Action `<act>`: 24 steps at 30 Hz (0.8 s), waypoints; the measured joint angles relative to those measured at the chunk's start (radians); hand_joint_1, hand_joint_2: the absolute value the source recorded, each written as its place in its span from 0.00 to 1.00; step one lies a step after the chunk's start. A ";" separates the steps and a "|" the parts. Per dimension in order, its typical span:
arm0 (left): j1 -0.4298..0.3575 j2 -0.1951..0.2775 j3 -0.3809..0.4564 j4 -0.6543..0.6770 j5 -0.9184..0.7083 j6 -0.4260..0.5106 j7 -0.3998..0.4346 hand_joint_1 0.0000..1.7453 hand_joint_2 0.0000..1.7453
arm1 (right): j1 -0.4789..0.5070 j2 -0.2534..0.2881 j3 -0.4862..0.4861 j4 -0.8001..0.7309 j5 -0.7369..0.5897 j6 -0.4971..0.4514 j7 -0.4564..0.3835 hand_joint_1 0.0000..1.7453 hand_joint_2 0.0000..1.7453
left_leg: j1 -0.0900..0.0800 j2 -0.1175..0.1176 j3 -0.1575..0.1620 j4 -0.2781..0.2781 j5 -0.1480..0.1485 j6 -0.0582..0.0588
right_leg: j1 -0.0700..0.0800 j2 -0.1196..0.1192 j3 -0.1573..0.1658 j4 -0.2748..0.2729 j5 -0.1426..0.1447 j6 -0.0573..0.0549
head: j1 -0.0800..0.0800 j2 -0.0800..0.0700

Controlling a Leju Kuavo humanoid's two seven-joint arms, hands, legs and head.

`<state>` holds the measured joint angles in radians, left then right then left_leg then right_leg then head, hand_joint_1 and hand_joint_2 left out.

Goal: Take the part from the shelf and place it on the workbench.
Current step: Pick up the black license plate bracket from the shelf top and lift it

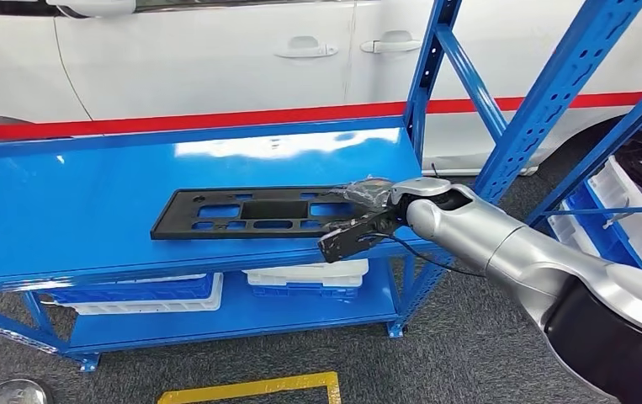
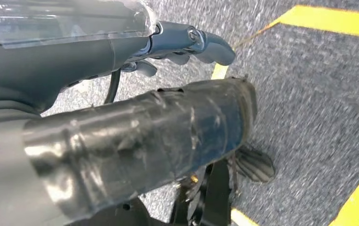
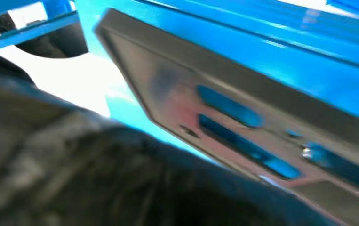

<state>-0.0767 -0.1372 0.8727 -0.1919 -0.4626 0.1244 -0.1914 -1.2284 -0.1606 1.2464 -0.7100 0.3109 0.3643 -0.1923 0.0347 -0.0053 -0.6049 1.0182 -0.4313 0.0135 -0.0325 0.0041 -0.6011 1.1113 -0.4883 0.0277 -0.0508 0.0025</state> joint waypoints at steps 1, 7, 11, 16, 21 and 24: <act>0.000 0.000 0.000 0.000 0.000 0.000 0.000 0.00 0.00 | -0.001 -0.001 0.000 0.000 0.000 0.000 0.000 0.00 0.00 | 0.000 0.000 -0.002 0.003 0.000 -0.008 | 0.002 0.001 0.020 -0.040 0.008 -0.003 | 0.000 0.000; -0.002 -0.002 0.001 0.000 -0.002 -0.003 0.008 0.00 0.00 | -0.003 -0.004 0.003 -0.001 -0.003 0.001 0.002 0.00 0.00 | -0.002 -0.001 -0.004 -0.002 0.006 0.007 | 0.008 0.004 0.021 -0.067 0.011 -0.025 | -0.001 0.000; -0.003 -0.003 0.004 0.000 -0.006 0.000 0.015 0.00 0.00 | -0.002 -0.004 0.009 -0.001 -0.004 0.002 0.003 0.00 0.00 | -0.001 -0.001 -0.002 -0.013 0.018 -0.007 | 0.010 0.005 0.016 -0.066 0.014 -0.032 | -0.001 0.000; -0.002 -0.003 0.006 0.000 -0.006 -0.001 0.017 0.00 0.00 | -0.002 -0.004 0.013 -0.001 -0.004 0.003 0.003 0.00 0.00 | 0.001 -0.001 -0.002 -0.017 0.022 -0.025 | 0.011 0.003 0.013 -0.063 0.014 -0.033 | -0.001 0.000; -0.003 -0.003 0.006 0.000 -0.009 -0.004 0.019 0.00 0.00 | -0.002 -0.004 0.016 -0.001 -0.006 0.002 0.003 0.00 0.00 | 0.000 -0.001 -0.004 -0.016 0.020 -0.040 | 0.013 0.003 0.013 -0.063 0.014 -0.033 | -0.001 0.000; -0.003 -0.003 0.006 0.000 -0.014 -0.004 0.020 0.00 0.00 | -0.002 -0.004 0.017 -0.001 -0.009 0.002 0.003 0.00 0.00 | -0.002 -0.001 -0.007 -0.014 0.020 -0.040 | 0.012 0.003 0.013 -0.064 0.014 -0.032 | -0.001 0.000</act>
<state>-0.0794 -0.1404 0.8792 -0.1919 -0.4762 0.1199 -0.1717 -1.2306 -0.1649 1.2635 -0.7110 0.3015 0.3659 -0.1888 0.0329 -0.0066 -0.6119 1.0046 -0.4112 -0.0262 -0.0202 0.0072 -0.5883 1.0472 -0.4742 -0.0045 -0.0519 0.0025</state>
